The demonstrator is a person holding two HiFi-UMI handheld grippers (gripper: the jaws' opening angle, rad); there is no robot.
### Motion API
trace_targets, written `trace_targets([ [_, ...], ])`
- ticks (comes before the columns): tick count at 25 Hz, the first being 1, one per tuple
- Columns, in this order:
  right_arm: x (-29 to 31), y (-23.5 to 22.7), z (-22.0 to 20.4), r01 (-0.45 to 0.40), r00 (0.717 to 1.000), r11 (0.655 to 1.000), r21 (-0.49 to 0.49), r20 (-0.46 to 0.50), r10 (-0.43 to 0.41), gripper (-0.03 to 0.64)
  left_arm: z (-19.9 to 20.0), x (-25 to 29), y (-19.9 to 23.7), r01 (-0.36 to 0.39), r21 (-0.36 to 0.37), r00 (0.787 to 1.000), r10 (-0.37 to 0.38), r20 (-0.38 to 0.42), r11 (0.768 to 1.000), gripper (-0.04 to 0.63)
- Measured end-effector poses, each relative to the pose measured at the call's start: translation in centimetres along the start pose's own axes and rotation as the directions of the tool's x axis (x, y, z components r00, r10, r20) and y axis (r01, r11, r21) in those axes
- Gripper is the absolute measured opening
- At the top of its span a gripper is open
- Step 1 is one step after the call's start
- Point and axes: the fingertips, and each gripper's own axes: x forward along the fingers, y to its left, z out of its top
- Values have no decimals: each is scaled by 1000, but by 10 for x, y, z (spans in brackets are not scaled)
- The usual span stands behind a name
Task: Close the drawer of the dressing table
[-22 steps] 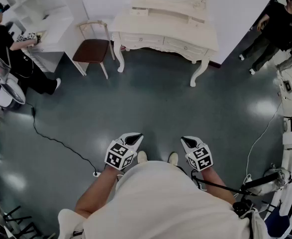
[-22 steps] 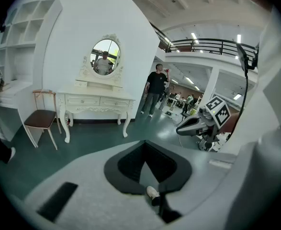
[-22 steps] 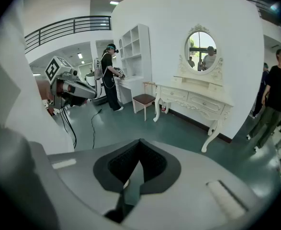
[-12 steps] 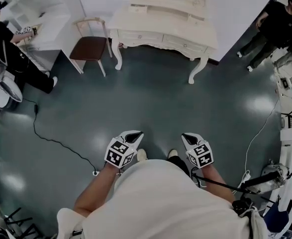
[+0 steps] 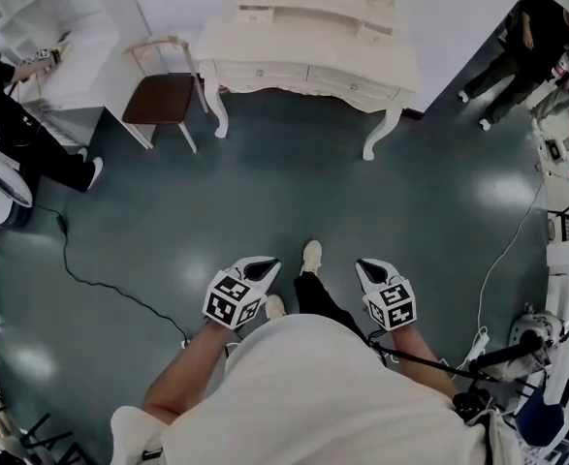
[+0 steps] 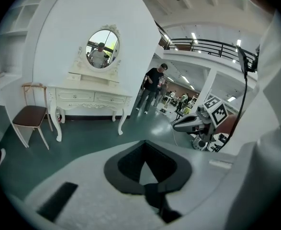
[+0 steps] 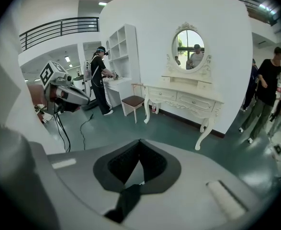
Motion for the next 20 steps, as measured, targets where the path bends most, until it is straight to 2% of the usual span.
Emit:
trace_targets([
  [7, 73, -100, 70, -35, 998, 999, -1, 52, 35, 17, 83, 72, 63, -48, -14, 999, 48, -12, 999, 2],
  [12, 108, -178, 133, -74, 993, 997, 8, 91, 73, 0, 176, 124, 95, -92, 45, 996, 92, -5, 995, 2],
  [16, 136, -232, 154, -92, 993, 996, -13, 69, 93, 0, 234, 160, 117, -112, 45, 994, 111, 21, 993, 2],
  [20, 161, -267, 162, -86, 995, 996, 18, 50, 85, -1, 257, 182, 137, -113, 61, 993, 114, -11, 992, 2],
])
